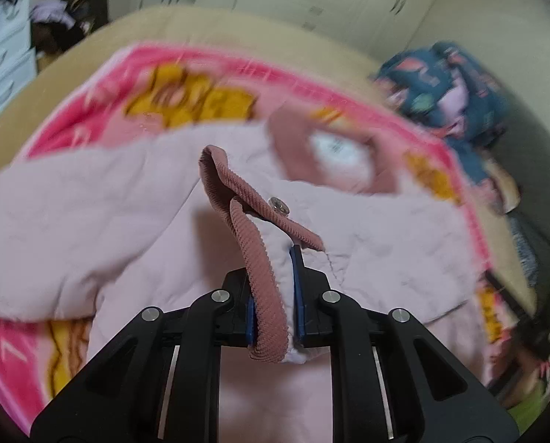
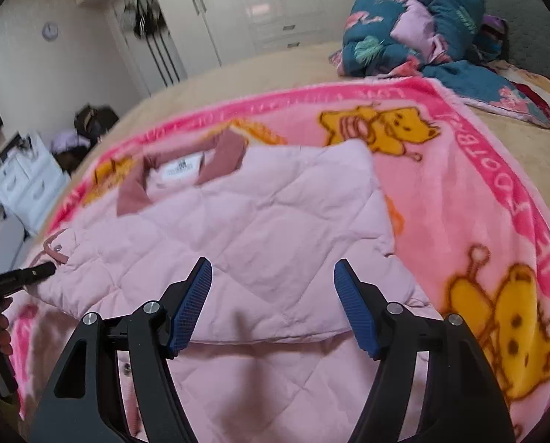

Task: Fold large clothes

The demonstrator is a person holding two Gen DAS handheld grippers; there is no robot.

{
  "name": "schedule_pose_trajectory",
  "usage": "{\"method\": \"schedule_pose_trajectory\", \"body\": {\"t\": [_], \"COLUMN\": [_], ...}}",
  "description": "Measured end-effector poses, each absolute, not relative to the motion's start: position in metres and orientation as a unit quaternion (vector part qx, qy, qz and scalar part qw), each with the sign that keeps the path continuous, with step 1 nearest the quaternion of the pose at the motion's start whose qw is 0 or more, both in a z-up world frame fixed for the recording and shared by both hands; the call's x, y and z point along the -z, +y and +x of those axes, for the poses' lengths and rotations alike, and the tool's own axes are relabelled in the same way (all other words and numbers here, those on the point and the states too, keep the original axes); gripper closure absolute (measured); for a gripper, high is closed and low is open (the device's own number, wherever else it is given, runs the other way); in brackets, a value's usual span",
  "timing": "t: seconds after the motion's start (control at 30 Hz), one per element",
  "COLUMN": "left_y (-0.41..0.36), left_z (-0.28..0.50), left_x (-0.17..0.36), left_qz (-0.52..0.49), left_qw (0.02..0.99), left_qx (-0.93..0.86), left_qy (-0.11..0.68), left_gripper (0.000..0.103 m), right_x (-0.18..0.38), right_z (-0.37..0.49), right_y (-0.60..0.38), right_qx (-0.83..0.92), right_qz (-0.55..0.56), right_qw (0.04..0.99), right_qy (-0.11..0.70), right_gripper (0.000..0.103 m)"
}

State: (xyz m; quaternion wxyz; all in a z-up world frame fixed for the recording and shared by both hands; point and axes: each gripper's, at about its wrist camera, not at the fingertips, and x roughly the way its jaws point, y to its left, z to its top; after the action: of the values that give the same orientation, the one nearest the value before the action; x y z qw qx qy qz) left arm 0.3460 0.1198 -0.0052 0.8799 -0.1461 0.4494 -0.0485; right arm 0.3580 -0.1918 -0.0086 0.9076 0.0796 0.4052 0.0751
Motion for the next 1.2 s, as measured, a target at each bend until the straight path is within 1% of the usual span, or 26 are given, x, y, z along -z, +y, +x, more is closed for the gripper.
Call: {"method": "schedule_pose_trajectory", "body": {"t": [0.13, 0.23, 0.33, 0.43, 0.53, 0.57, 0.6, 0.63, 0.67, 0.73, 0.8, 0.83, 0.87, 0.9, 1.2], "left_y": [0.123, 0.124, 0.125, 0.124, 0.120, 0.119, 0.118, 0.118, 0.118, 0.117, 0.116, 0.116, 0.116, 0.116, 0.127], "left_z": [0.347, 0.346, 0.347, 0.347, 0.343, 0.341, 0.339, 0.337, 0.335, 0.330, 0.325, 0.322, 0.319, 0.319, 0.301], "left_x": [0.040, 0.049, 0.053, 0.057, 0.050, 0.046, 0.043, 0.041, 0.039, 0.033, 0.027, 0.025, 0.022, 0.021, 0.004], "left_qz": [-0.128, -0.121, -0.115, -0.115, -0.111, -0.107, -0.100, -0.094, -0.091, -0.086, -0.082, -0.079, -0.075, -0.073, -0.064], "left_qw": [0.869, 0.867, 0.866, 0.865, 0.864, 0.866, 0.868, 0.869, 0.869, 0.872, 0.875, 0.877, 0.878, 0.879, 0.887], "left_qx": [0.023, 0.014, 0.007, 0.002, -0.002, -0.001, -0.002, -0.004, -0.006, -0.004, -0.006, -0.011, -0.016, -0.020, -0.059], "left_qy": [0.478, 0.483, 0.486, 0.489, 0.491, 0.488, 0.486, 0.486, 0.486, 0.481, 0.476, 0.474, 0.472, 0.471, 0.453], "left_gripper": [0.092, 0.090, 0.085, 0.081, 0.080, 0.074, 0.065, 0.060, 0.053, 0.046, 0.031, 0.027, 0.017, 0.009, 0.009], "right_x": [0.031, 0.044, 0.053, 0.047, 0.035, 0.032, 0.029, 0.026, 0.026, 0.021, 0.016, 0.014, 0.011, 0.008, -0.018], "right_z": [0.371, 0.375, 0.377, 0.374, 0.364, 0.361, 0.355, 0.352, 0.352, 0.345, 0.338, 0.335, 0.332, 0.329, 0.316], "right_y": [-0.179, -0.179, -0.184, -0.186, -0.189, -0.189, -0.188, -0.186, -0.186, -0.182, -0.177, -0.175, -0.172, -0.169, -0.140], "right_qx": [-0.064, -0.050, -0.045, -0.038, -0.053, -0.056, -0.062, -0.065, -0.065, -0.073, -0.081, -0.083, -0.086, -0.089, -0.113], "right_qz": [0.039, 0.029, 0.049, 0.064, 0.098, 0.102, 0.107, 0.110, 0.110, 0.117, 0.118, 0.118, 0.118, 0.117, 0.103], "right_qw": [0.895, 0.889, 0.886, 0.884, 0.884, 0.885, 0.887, 0.887, 0.887, 0.888, 0.888, 0.889, 0.891, 0.892, 0.902], "right_qy": [0.440, 0.454, 0.460, 0.461, 0.453, 0.451, 0.446, 0.443, 0.443, 0.439, 0.436, 0.434, 0.429, 0.427, 0.404], "right_gripper": [0.034, 0.034, 0.034, 0.033, 0.028, 0.025, 0.023, 0.019, 0.018, 0.018, 0.010, 0.007, 0.007, 0.007, 0.007]}}
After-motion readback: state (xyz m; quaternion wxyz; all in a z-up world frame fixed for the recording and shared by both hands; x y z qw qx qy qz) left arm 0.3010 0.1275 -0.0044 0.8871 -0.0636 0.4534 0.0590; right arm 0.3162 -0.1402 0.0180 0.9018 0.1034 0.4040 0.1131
